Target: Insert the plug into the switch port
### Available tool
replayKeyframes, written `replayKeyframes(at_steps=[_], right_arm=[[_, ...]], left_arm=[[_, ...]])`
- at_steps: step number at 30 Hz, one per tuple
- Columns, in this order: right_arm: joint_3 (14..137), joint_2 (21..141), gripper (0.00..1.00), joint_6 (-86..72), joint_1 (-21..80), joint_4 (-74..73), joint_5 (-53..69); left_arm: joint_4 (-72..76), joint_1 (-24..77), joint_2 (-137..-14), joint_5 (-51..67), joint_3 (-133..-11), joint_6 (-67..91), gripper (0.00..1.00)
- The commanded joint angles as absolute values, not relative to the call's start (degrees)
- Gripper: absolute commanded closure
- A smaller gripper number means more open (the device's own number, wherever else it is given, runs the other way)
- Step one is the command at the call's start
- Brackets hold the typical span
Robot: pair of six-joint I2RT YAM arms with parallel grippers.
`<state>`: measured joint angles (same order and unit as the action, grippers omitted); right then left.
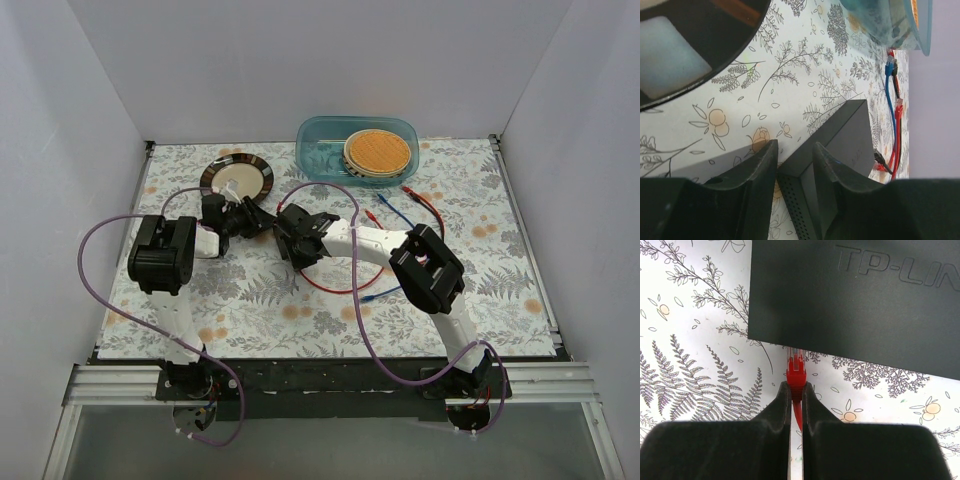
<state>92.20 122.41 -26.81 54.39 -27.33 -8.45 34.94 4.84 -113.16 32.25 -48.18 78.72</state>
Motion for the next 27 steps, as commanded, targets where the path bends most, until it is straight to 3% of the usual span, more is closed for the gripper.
replayKeyframes(at_steps=[1, 27], right_arm=[[92.99, 123.13, 0.99, -27.33, 54.23, -29.18, -9.40], [97.82, 124.54, 0.99, -27.77, 53.70, -33.92, -9.23]], left_arm=[[37.53, 5.01, -115.57, 38.49, -50.98, 80.33, 0.69], [35.16, 8.26, -108.20, 40.69, -41.22, 71.81, 0.72]])
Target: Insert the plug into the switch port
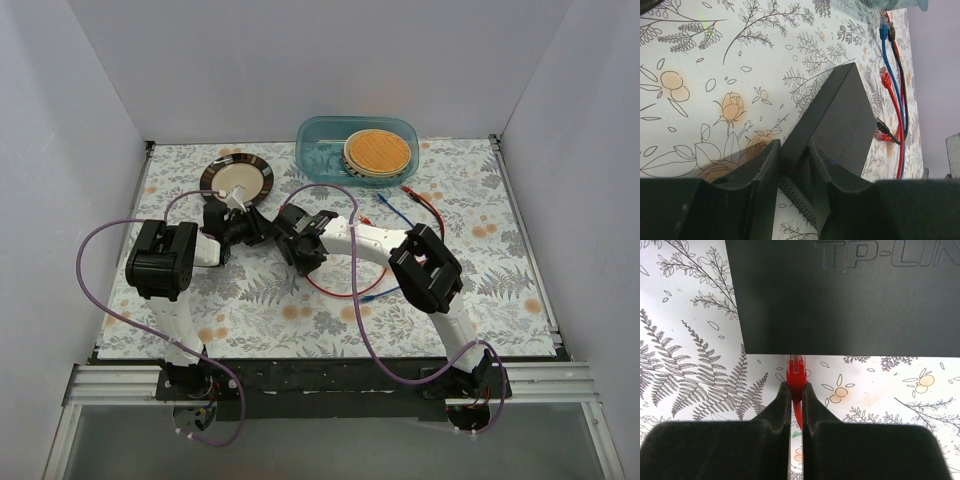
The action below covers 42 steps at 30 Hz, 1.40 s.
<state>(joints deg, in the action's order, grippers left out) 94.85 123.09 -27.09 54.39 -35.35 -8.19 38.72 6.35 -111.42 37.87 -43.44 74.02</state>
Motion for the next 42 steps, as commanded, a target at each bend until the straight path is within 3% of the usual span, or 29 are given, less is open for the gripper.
replayKeyframes(at_steps=[1, 25, 29, 33, 42], right_arm=[[98.52, 124.72, 0.99, -27.69, 53.61, -34.53, -9.14], [97.38, 125.68, 0.99, -24.52, 53.09, -38.15, -14.06], [97.56, 125.86, 0.99, -23.12, 53.09, -37.79, -13.54], [97.47, 125.68, 0.99, -22.41, 53.09, -37.88, -13.53], [97.21, 125.16, 0.99, -21.62, 52.91, -37.97, -13.45]], left_arm=[[35.24, 8.35, -108.19, 40.78, -40.96, 71.63, 0.72], [31.38, 8.53, -106.35, 40.96, -43.42, 69.61, 0.69], [31.46, 8.53, -106.52, 41.31, -44.21, 69.61, 0.64], [31.55, 8.53, -107.66, 41.22, -46.22, 69.87, 0.51], [35.07, 8.53, -112.41, 45.88, -48.87, 70.49, 0.47]])
